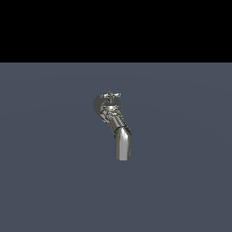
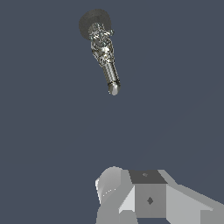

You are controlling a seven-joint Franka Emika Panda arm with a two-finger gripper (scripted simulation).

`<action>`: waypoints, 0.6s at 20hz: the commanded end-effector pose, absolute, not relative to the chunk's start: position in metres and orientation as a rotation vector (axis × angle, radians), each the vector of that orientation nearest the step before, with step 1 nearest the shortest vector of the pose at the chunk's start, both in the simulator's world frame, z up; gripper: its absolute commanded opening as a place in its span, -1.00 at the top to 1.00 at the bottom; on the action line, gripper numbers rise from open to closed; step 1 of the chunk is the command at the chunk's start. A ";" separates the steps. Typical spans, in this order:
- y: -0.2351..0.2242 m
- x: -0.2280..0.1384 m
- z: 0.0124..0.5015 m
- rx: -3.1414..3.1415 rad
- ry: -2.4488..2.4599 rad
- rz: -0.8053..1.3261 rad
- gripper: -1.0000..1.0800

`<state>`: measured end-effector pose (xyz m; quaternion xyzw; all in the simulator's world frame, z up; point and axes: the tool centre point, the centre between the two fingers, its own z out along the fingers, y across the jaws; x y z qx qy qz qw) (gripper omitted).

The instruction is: Turn on the faucet by rotating a designated handle.

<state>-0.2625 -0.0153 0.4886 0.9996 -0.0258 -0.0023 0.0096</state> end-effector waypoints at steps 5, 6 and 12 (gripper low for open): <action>-0.025 -0.232 0.424 3.151 -0.214 -0.147 0.48; -0.015 -0.223 0.411 3.162 -0.227 -0.175 0.45; -0.018 -0.178 0.326 3.167 -0.421 -0.247 0.55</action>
